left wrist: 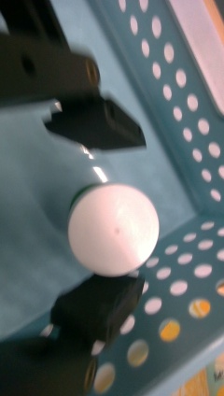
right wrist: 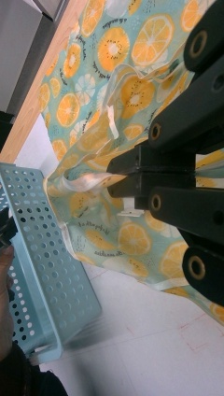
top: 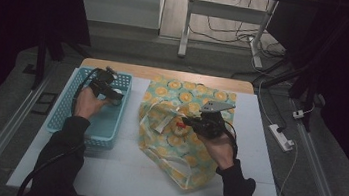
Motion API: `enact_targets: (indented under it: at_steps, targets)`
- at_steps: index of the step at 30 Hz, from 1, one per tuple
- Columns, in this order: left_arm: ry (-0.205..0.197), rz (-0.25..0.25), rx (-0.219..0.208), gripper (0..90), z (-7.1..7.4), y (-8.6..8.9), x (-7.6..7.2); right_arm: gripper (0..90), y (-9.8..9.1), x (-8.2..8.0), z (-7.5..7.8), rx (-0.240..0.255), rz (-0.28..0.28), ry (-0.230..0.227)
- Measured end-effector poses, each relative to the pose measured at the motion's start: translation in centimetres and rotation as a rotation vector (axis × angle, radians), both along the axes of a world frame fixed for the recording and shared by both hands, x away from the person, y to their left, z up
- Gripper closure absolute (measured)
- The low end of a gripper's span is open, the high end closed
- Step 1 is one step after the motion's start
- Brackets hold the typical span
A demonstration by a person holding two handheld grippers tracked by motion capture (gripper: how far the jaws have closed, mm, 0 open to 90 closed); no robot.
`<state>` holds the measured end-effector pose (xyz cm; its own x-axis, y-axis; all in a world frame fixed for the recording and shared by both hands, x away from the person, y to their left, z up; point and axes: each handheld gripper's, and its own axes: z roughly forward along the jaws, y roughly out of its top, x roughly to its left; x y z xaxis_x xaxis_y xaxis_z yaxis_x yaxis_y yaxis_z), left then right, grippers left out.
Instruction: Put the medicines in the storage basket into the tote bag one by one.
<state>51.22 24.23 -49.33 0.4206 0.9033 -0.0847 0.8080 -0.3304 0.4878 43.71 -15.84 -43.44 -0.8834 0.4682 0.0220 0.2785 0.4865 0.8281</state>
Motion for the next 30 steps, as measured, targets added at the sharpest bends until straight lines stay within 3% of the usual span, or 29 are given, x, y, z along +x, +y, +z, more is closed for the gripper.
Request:
enact_targets:
  at_steps: [2,3,5,7,17,30]
  targets:
    - [0.012,-0.008,-0.026,48.9,0.0,0.0,0.0,89.9,0.0,0.0,0.0,0.0,0.002,-0.001]
    - [0.013,-0.001,-0.018,49.5,0.0,0.0,-0.1,89.9,0.0,0.0,0.0,0.0,0.002,-0.002]
    - [0.002,0.005,0.017,49.9,0.3,-0.2,-0.3,89.9,0.0,0.0,0.1,-0.001,0.002,-0.002]
    - [-0.021,0.015,0.025,50.1,0.8,-0.2,-0.6,89.9,0.0,0.0,0.1,0.0,0.0,-0.001]
    - [-0.086,-0.01,-0.038,50.2,3.3,-0.1,-2.4,89.9,0.1,-0.1,0.1,-0.003,0.002,-0.002]
    - [-0.152,-0.077,-0.103,50.3,5.0,-0.6,-4.7,90.0,0.0,-0.1,0.2,0.002,0.001,-0.007]
